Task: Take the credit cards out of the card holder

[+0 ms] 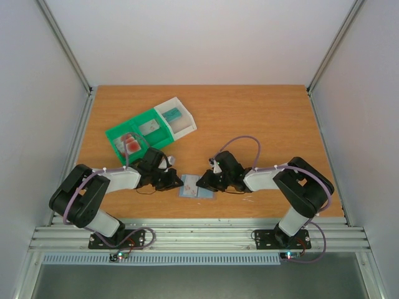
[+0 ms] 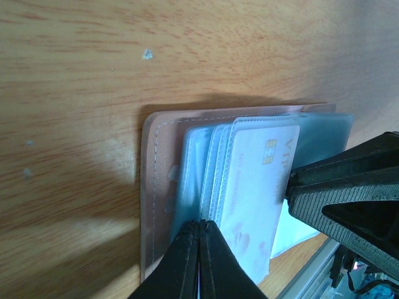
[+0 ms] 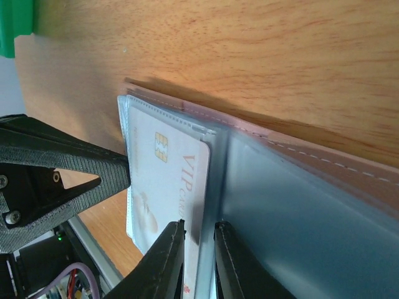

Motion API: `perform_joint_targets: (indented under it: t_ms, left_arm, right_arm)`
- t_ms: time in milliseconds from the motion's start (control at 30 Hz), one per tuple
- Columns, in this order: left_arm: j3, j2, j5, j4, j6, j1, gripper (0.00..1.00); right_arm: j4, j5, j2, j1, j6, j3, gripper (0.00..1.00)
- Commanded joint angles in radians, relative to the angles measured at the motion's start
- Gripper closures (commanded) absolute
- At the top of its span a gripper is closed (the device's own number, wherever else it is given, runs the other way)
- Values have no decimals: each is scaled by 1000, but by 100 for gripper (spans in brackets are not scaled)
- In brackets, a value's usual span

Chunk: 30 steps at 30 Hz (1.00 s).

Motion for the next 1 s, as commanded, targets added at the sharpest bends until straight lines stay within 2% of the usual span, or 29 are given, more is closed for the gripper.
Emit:
perform_joint_targets:
  t_ms: [0,100,300,567,967]
  left_arm:
    - [-35,24,-42,-19,-1,-6,96]
    - [-35,26,-41,-15,-4,-6,97]
    - [-34,28,-46,-21,2,-6,97]
    - [-38,64,-56,-10,12,-6,97]
    - [-35,95,-61,10,14,-6,97]
  right_arm:
    - [59,-22,32,-3,16,3,84]
    - [64,-31,51,-4,18,10,86]
    - [59,-23,41,-4,10,8,98]
    - [32,-16,-24,-38,-5,-29,99]
    - [17,-28,-38,-68,-8,-43,99]
